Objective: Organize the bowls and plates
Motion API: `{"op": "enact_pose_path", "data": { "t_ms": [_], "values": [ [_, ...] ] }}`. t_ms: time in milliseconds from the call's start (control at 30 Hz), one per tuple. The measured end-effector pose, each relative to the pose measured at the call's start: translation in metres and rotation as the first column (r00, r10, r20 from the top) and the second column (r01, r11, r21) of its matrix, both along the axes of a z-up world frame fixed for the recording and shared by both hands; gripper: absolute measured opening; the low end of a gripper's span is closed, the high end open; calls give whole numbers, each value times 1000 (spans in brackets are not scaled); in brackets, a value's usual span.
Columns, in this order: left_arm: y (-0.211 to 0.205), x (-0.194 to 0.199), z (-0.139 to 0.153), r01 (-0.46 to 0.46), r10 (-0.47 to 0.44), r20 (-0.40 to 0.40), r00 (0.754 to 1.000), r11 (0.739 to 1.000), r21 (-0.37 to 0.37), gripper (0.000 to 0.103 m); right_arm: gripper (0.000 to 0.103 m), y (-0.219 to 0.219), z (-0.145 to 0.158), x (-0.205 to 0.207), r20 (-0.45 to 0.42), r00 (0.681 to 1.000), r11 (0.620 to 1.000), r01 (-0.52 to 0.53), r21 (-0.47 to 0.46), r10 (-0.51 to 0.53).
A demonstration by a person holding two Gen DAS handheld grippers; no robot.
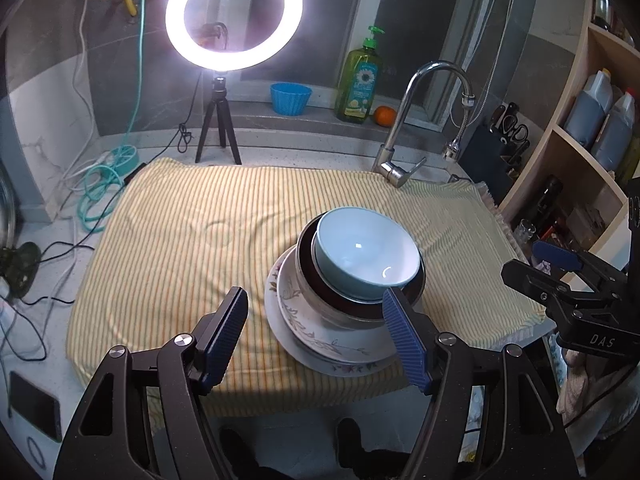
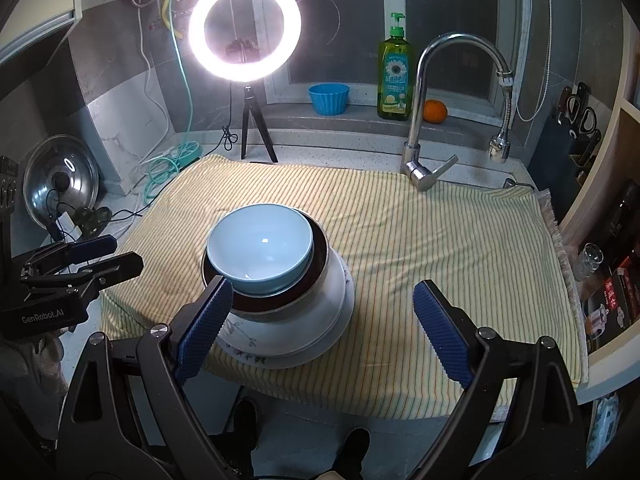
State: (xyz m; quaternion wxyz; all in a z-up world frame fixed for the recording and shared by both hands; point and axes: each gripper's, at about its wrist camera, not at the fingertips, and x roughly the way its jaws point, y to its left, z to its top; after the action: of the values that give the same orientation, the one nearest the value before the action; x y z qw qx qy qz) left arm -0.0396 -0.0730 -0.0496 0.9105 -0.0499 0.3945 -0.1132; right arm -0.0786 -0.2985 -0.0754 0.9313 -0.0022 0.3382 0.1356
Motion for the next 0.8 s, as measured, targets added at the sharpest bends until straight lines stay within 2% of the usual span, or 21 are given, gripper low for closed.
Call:
{"op": "enact_pose_path", "data": {
  "t_ms": [800],
  "values": [
    [0,9,4,-23,23,15,1000,1000,10,70,94,2,8,6,33,999,1000,5,-17,-4]
  ]
}}
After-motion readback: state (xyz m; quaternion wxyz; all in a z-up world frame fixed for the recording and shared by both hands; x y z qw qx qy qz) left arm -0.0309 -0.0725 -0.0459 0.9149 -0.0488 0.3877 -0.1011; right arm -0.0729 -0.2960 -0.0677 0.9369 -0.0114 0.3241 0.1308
